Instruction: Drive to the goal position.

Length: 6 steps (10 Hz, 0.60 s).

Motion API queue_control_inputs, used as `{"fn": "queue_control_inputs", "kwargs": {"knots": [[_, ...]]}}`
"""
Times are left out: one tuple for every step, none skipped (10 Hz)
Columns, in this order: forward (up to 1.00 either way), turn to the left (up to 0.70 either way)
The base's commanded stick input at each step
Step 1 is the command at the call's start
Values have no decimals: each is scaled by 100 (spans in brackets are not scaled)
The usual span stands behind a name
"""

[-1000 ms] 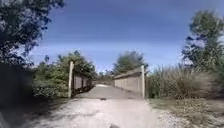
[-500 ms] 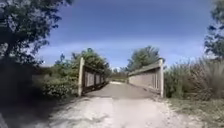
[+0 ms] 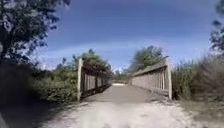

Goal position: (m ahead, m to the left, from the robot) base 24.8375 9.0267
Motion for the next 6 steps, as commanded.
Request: {"fn": "queue_control_inputs", "kwargs": {"knots": [[50,0],[50,0],[50,0],[50,0],[50,0],[50,0]]}}
